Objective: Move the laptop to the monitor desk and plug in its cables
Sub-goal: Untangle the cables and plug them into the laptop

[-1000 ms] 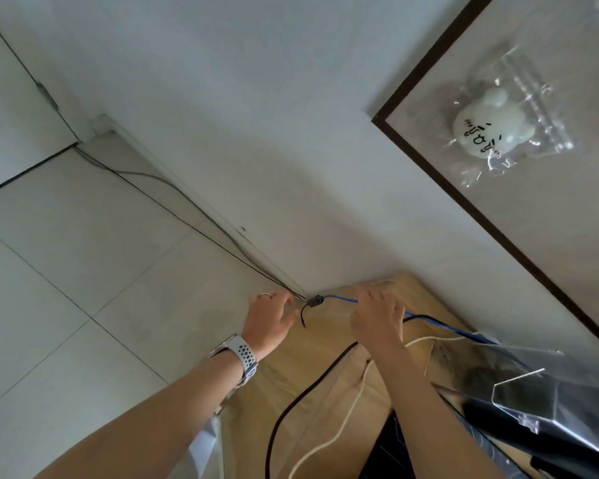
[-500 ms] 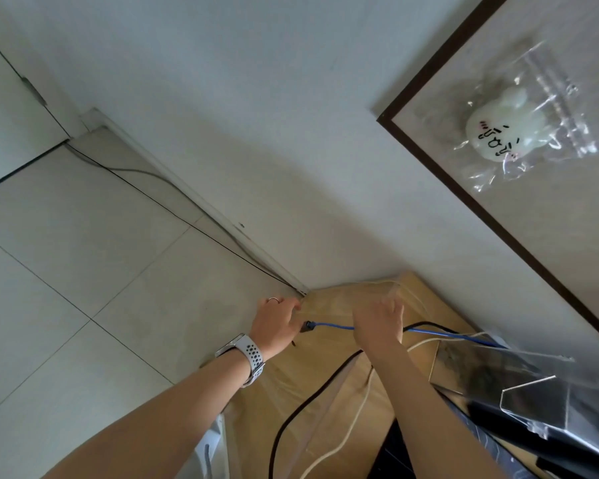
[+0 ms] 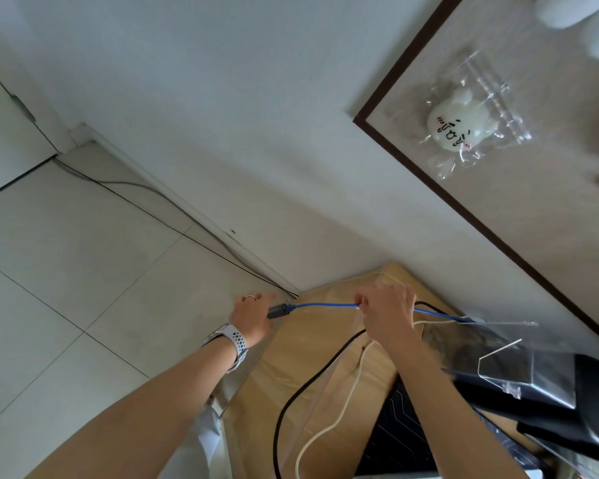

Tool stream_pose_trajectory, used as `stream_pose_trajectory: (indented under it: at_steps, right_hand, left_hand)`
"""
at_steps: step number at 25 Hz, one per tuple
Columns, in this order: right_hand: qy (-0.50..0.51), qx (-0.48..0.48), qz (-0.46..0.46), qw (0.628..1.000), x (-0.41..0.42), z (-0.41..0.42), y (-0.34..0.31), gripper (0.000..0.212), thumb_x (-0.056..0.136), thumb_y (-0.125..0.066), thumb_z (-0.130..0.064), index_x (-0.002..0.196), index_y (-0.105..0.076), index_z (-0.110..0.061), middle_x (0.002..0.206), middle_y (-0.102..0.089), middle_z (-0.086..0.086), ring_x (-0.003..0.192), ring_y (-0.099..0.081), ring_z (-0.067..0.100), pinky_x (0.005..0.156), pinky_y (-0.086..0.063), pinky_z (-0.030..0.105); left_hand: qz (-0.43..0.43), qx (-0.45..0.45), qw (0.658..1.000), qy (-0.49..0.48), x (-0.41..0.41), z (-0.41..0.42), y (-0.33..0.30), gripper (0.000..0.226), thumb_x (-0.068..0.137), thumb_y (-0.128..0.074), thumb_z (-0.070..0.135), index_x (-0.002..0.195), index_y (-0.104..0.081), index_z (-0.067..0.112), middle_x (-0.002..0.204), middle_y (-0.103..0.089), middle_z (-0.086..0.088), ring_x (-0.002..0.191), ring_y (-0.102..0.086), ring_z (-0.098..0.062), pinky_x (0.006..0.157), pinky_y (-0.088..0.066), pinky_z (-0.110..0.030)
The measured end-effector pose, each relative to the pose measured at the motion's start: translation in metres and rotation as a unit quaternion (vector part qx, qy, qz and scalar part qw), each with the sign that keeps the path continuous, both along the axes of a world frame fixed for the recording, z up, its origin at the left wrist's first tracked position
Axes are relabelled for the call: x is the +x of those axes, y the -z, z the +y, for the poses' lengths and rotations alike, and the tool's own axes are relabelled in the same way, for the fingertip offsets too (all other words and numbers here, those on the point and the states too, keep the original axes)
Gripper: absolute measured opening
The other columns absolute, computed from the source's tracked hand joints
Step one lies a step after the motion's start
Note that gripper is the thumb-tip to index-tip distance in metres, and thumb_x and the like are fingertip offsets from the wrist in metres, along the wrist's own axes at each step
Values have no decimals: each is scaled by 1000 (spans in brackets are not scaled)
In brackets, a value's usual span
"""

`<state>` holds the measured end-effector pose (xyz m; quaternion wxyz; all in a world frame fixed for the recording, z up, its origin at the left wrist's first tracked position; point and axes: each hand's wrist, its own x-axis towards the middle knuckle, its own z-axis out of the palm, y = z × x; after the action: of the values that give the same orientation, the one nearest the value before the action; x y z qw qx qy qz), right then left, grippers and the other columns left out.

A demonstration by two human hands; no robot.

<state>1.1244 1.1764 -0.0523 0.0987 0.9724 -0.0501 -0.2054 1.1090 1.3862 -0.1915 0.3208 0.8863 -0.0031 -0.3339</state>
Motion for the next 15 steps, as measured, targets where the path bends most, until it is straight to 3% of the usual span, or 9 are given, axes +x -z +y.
stream_pose_trajectory:
  at_steps: [3, 6, 9, 12, 15]
  right_hand:
    - [40, 78, -46, 995, -6, -8, -10, 19, 86, -55, -16, 82, -66, -32, 90, -63, -10, 102, -51, 19, 91, -25, 34]
    - [71, 141, -86, 984, -11, -11, -19, 16, 83, -61, -13, 80, -68, -27, 81, -61, -11, 95, -58, 20, 81, -29, 31]
    - [84, 191, -109, 972, -17, -10, -24, 27, 81, -62, -8, 70, -61, -32, 74, -58, -10, 83, -56, 18, 77, -29, 30]
    - [99, 262, -134, 951, -24, -10, -26, 46, 78, -61, -3, 59, -46, -43, 66, -55, -11, 74, -53, 19, 78, -39, 37]
    - [114, 305, -144, 935, -30, -13, -27, 39, 79, -58, -1, 63, -52, -37, 69, -57, -10, 79, -56, 21, 80, -44, 43]
  left_hand:
    - [3, 32, 999, 40, 0, 18, 3, 36, 89, -54, 39, 124, -54, 31, 127, -57, -2, 120, -45, -23, 98, -39, -36]
    - [14, 0, 999, 40, -10, 27, -7, 24, 91, -52, 40, 106, -62, 24, 107, -66, -1, 107, -48, -22, 93, -39, -34]
    - [45, -67, 996, 25, -24, 30, -23, 28, 91, -56, 34, 113, -56, 17, 109, -66, -3, 112, -43, -24, 87, -34, -32]
    - [61, -97, 992, 51, -39, 30, -36, 34, 92, -55, 31, 123, -50, 17, 117, -64, -4, 116, -44, -25, 88, -31, -35]
    - [64, -110, 989, 69, -54, 26, -43, 18, 93, -54, 24, 106, -56, 12, 108, -65, -8, 109, -54, -28, 81, -36, -32]
